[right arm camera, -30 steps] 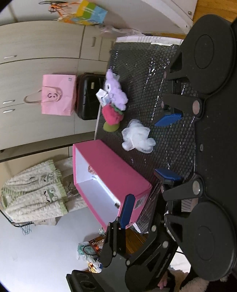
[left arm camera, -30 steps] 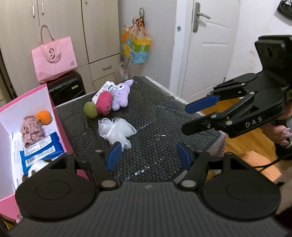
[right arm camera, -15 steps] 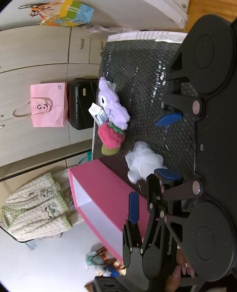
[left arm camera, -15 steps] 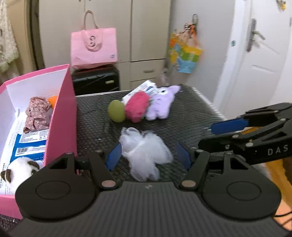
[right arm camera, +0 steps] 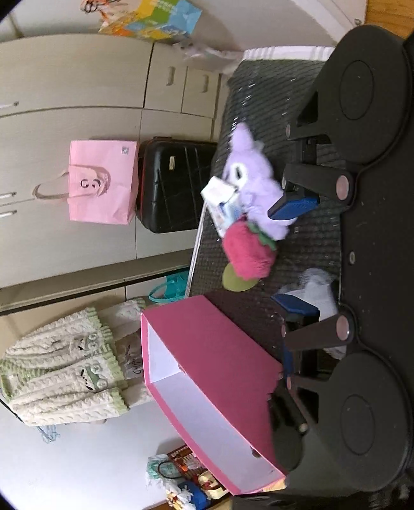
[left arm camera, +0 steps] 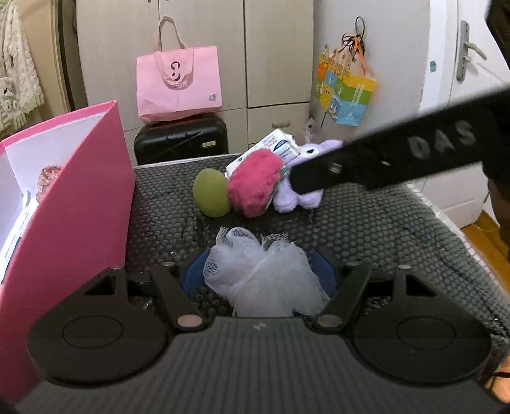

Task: Organize soft objects
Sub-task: 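Grasp the bath puff with the left tool while the right tool grasps the pink strawberry plush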

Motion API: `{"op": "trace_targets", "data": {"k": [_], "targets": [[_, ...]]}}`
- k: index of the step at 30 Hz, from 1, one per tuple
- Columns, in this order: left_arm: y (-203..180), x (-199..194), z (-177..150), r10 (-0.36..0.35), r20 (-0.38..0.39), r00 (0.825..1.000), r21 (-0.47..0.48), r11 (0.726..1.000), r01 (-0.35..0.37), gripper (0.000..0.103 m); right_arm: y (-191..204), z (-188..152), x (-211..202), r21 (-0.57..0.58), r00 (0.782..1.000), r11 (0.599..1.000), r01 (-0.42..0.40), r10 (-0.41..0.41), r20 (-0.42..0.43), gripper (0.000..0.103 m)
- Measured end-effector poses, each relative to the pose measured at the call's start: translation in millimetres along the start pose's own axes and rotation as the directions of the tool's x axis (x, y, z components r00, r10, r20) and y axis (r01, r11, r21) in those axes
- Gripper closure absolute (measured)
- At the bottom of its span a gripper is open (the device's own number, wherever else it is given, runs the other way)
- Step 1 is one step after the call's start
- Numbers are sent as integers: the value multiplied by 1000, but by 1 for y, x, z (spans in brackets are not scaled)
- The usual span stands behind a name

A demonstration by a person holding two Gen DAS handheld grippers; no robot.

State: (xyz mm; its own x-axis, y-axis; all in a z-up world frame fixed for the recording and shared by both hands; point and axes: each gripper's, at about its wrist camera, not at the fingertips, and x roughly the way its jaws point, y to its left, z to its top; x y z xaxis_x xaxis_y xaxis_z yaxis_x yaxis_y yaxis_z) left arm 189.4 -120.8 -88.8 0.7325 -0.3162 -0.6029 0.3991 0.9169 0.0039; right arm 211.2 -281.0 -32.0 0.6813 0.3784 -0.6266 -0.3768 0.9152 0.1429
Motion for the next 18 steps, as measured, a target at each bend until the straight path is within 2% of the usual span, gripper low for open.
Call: {"op": "trace_targets", "data": {"k": [3, 7, 8, 10, 12, 16, 18], "targets": [[4, 7, -2, 8, -33, 999, -23, 1000, -8, 31, 8, 7, 16, -18, 1000, 999, 30, -30, -4, 46], [10, 9, -6, -16, -50, 999, -63, 998, 13, 33, 11, 16, 38, -45, 998, 997, 55, -57, -30, 45], [11, 9, -6, -20, -49, 999, -61, 998, 17, 35, 10, 17, 42, -48, 998, 997, 57, -59, -34, 45], [12, 8, -6, -32, -52, 998, -46, 999, 30, 50, 8, 19, 50, -48, 997, 997, 68, -70, -44, 45], [14, 7, -5, -40, -50, 998, -40, 998, 38, 55, 6, 19, 57, -46, 995, 995, 83, -86, -52, 45], [15, 4, -6, -51, -46, 998, -25, 998, 50, 58, 4, 18, 66, -42, 995, 996, 84, -86, -58, 38], [14, 2, -6, -52, -43, 998, -22, 998, 51, 58, 6, 17, 67, -51, 995, 995, 83, -86, -47, 38]]}}
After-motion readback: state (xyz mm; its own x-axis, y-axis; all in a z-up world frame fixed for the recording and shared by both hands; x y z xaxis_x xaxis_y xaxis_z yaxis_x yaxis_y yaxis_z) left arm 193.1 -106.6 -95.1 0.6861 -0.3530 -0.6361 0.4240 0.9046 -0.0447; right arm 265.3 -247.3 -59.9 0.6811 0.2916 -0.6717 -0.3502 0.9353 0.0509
